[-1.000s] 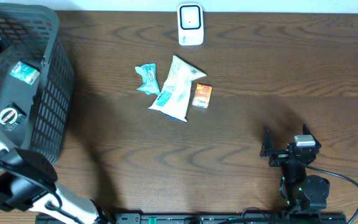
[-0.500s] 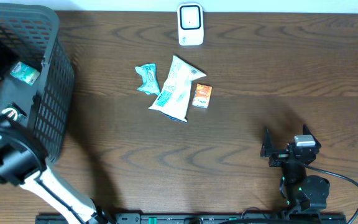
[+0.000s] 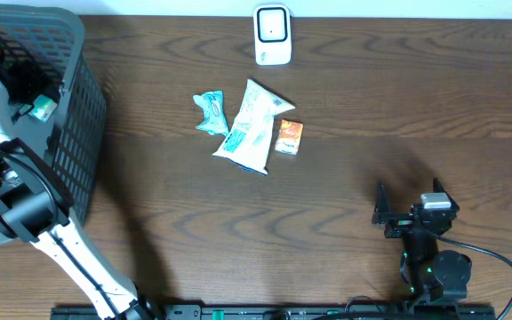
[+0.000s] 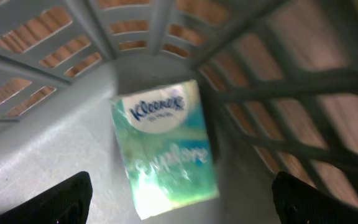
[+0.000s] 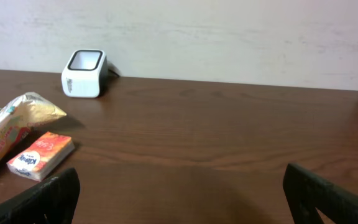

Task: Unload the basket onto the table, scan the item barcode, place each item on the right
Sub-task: 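Reach into the basket and grasp the Kleenex tissue pack with left gripper, then carry the Kleenex pack out and lower it onto the item pile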

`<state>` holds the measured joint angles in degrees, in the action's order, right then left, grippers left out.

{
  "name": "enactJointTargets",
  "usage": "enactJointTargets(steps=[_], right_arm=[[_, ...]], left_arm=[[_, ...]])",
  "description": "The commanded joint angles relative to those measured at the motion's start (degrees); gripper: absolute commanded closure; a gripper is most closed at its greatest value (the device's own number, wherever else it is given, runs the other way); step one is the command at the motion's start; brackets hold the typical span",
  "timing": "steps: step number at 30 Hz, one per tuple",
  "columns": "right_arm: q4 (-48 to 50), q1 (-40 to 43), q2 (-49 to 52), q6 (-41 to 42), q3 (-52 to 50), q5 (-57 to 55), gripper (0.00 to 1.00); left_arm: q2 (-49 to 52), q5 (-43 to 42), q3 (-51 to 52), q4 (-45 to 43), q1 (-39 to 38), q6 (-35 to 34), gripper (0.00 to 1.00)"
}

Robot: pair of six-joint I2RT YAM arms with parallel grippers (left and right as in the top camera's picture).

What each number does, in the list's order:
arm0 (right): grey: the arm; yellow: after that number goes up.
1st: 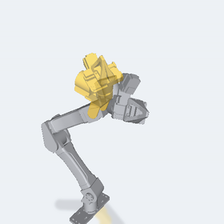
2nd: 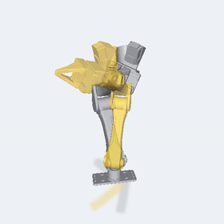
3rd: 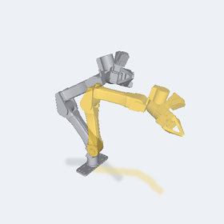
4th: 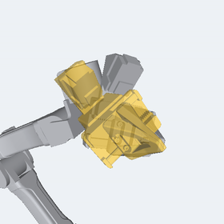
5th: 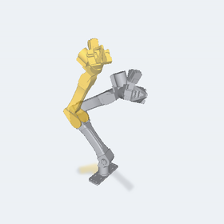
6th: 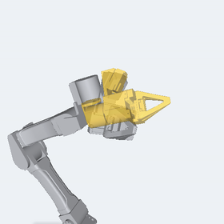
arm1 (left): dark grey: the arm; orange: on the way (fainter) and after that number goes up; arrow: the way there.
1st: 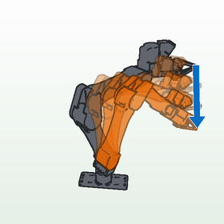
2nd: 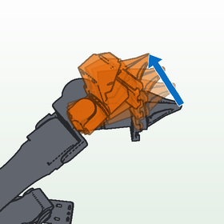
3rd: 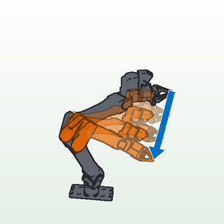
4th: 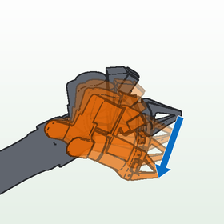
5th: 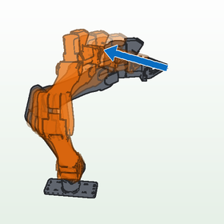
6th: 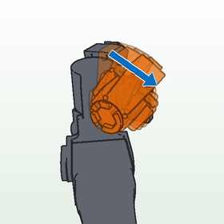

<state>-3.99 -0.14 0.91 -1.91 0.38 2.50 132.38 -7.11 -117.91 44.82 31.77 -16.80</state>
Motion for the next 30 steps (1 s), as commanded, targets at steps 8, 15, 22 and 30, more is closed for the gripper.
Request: enactJointTargets(steps=[8, 15, 22, 30], right_arm=[[-0.2, -0.28, -0.26, 0.59, -0.07, -0.46, 0.01], [-0.2, -0.28, -0.26, 0.59, -0.07, -0.48, 0.01], [-0.2, -0.28, -0.26, 0.59, -0.07, -0.46, 0.01], [-0.2, -0.28, -0.26, 0.59, -0.07, -0.46, 0.01]], left_arm=[[3.3, 2.67, 2.49, -4.52, 0.17, -2.23, 0.08], [2.93, 2.73, 5.18, -6.38, 0.2, -2.16, 0.1], [-2.89, 5.05, 4.85, -6.16, 0.17, -2.19, 0.11], [-5.97, 5.07, 5.31, -6.16, -0.35, -2.19, 0.11]])
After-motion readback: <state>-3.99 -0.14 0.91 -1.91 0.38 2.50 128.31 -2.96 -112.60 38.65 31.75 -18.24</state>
